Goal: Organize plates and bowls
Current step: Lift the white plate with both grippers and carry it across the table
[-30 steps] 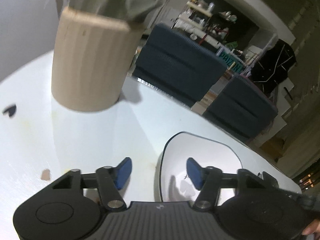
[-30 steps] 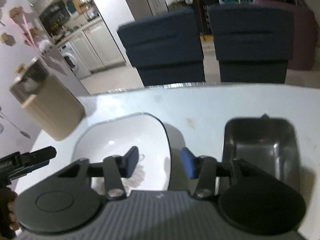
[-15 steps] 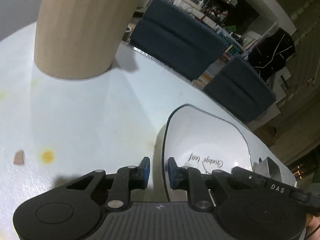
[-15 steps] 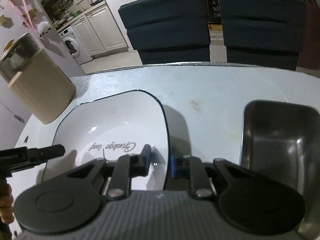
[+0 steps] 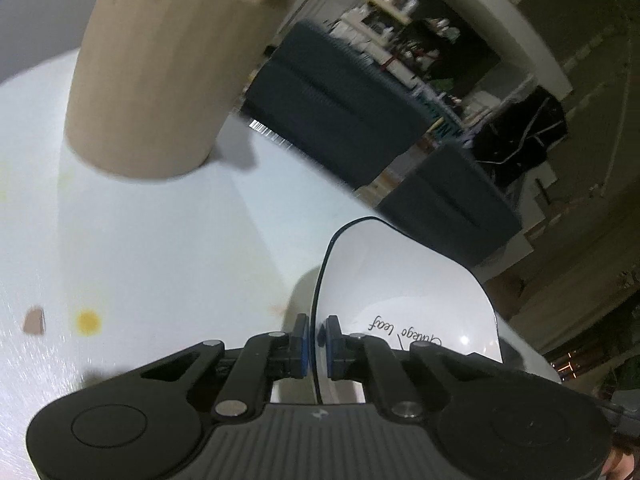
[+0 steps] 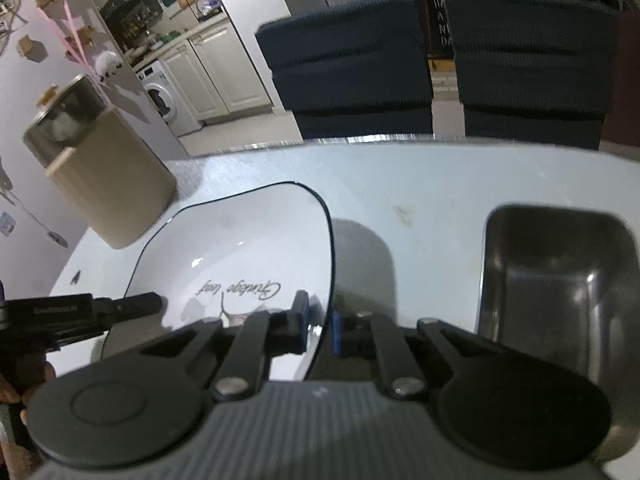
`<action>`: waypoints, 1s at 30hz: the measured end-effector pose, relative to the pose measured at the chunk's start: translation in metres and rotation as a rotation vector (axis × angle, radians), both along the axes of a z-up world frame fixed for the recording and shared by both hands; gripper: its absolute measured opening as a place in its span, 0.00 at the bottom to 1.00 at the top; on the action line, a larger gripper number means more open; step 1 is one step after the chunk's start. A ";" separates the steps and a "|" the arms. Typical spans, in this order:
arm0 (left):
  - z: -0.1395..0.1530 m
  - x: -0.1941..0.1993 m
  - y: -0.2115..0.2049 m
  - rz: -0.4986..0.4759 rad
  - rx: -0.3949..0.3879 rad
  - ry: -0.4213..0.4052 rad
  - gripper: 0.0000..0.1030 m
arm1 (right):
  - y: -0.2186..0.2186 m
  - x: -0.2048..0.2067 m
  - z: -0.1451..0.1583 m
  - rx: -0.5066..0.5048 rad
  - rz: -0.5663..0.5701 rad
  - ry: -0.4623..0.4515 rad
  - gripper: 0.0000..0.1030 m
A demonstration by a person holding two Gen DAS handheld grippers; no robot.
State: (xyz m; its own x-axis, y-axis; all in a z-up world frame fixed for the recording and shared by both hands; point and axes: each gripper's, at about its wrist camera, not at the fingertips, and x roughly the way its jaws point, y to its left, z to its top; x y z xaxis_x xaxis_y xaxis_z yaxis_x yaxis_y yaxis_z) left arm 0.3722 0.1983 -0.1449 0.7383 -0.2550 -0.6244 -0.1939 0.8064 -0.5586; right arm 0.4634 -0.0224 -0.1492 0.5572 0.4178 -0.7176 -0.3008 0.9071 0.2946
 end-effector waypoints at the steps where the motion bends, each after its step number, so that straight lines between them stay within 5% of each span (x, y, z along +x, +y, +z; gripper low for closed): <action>1: 0.008 -0.002 -0.002 -0.004 0.005 -0.012 0.07 | -0.002 -0.002 0.006 0.011 -0.006 -0.009 0.13; 9: 0.072 -0.034 -0.029 -0.046 0.020 -0.062 0.07 | -0.024 -0.036 0.061 0.054 -0.016 -0.078 0.12; 18: 0.126 -0.101 -0.072 -0.107 0.038 -0.096 0.08 | -0.060 -0.121 0.114 0.072 -0.041 -0.139 0.11; 24: 0.142 -0.145 -0.099 -0.161 0.063 -0.099 0.07 | -0.089 -0.170 0.126 0.102 -0.072 -0.146 0.11; 30: 0.127 -0.178 -0.118 -0.228 0.069 -0.046 0.07 | -0.108 -0.209 0.113 0.108 -0.113 -0.104 0.11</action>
State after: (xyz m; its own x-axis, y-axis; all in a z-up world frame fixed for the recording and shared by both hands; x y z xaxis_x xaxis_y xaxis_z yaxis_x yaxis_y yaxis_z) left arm 0.1944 0.0803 -0.0181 0.6944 -0.3762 -0.6134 0.0218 0.8630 -0.5047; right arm 0.2546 -0.1301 -0.0359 0.6734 0.4199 -0.6084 -0.2329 0.9016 0.3645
